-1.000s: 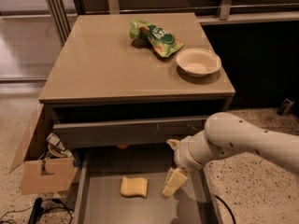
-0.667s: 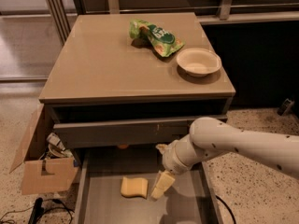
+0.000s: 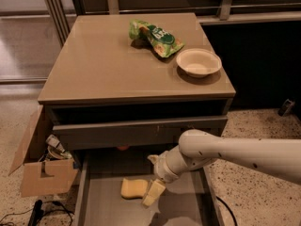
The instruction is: Pick sponge from middle drawer and place on counter
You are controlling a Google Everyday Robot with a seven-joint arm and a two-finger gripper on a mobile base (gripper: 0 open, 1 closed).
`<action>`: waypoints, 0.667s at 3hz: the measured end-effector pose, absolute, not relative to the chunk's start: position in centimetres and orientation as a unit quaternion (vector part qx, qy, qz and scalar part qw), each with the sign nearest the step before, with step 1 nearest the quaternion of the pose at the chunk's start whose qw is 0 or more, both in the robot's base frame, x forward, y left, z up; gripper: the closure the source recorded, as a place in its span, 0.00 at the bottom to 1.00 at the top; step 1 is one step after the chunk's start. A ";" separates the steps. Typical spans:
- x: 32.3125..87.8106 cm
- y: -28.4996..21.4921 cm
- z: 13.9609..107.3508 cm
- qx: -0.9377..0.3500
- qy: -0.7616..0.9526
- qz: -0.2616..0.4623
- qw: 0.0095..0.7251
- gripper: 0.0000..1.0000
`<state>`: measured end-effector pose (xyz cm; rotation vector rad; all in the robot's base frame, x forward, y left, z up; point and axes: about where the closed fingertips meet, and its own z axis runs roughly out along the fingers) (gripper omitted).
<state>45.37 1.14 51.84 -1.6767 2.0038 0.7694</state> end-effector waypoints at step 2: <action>47.4 3.9 44.2 -0.604 0.706 0.283 0.241 0.00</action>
Offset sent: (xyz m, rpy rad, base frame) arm 0.0220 0.0214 -0.0742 0.0692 -0.0924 -0.0088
